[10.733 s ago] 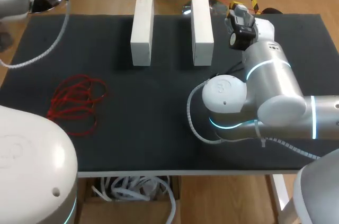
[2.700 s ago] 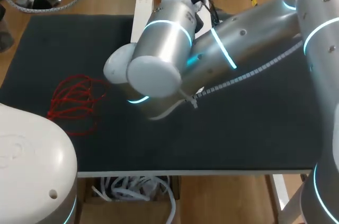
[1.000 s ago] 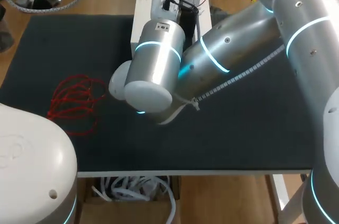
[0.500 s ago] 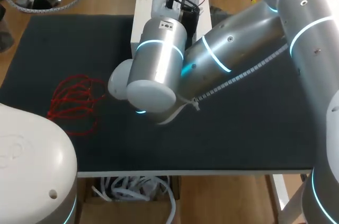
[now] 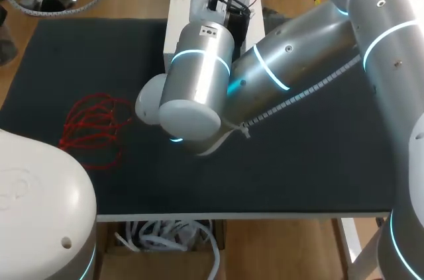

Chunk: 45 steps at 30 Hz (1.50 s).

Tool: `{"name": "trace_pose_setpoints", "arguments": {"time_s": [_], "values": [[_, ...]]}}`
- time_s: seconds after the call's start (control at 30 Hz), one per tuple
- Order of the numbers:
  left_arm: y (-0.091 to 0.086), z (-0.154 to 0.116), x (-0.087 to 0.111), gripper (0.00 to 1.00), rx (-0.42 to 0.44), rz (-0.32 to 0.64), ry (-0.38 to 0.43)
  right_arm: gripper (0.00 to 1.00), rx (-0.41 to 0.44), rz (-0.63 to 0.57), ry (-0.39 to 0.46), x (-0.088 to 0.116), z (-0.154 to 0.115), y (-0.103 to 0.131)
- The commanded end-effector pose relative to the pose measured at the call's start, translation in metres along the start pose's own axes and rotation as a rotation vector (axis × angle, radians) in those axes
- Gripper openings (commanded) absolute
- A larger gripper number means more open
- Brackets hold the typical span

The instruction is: Grab the tape and strap the tape.

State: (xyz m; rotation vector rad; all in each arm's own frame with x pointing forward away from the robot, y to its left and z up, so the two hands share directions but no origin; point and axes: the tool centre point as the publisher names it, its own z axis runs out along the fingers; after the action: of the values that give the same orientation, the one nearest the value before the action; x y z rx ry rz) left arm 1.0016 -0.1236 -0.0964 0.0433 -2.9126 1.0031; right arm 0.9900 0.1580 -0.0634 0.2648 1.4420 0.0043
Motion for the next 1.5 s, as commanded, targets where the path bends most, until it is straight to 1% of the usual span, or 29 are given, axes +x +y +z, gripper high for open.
{"name": "trace_pose_setpoints", "arguments": {"time_s": [0.03,0.37,0.47,0.5,0.63,0.9,1.2,1.33,1.4,1.5], "values": [[-0.001,0.0,0.0,0.0,-0.004,-0.001,0.0,0.0,-0.002,-0.002,0.006,-0.004,0.0,0.0],[-0.001,0.0,0.0,0.0,-0.004,-0.001,0.0,0.0,0.006,-0.088,-0.021,-0.008,-0.002,0.001],[-0.001,0.0,0.0,0.0,-0.004,-0.001,0.0,0.0,0.006,-0.154,-0.027,-0.01,-0.002,0.001],[-0.001,0.0,0.0,0.0,-0.004,-0.001,0.0,0.0,0.007,-0.178,-0.043,-0.01,-0.001,0.001],[-0.001,0.0,0.0,0.0,-0.004,-0.001,0.0,0.0,0.008,-0.275,-0.064,-0.013,-0.003,0.003],[-0.001,0.0,0.0,0.0,-0.004,-0.001,0.0,0.0,0.031,-0.447,-0.021,-0.013,0.001,0.004],[-0.001,0.0,0.0,0.0,-0.004,-0.001,0.0,0.0,0.021,-0.494,-0.012,-0.021,0.002,0.007],[-0.001,0.0,0.0,0.0,-0.004,-0.001,0.0,0.0,0.007,-0.53,0.001,-0.026,0.004,0.008],[-0.001,0.0,0.0,0.0,-0.004,-0.001,0.0,0.0,0.001,-0.541,0.021,-0.029,0.004,0.008],[-0.001,0.0,0.0,0.0,-0.004,-0.001,0.0,0.0,-0.004,-0.552,0.016,-0.033,0.005,0.008]]}}
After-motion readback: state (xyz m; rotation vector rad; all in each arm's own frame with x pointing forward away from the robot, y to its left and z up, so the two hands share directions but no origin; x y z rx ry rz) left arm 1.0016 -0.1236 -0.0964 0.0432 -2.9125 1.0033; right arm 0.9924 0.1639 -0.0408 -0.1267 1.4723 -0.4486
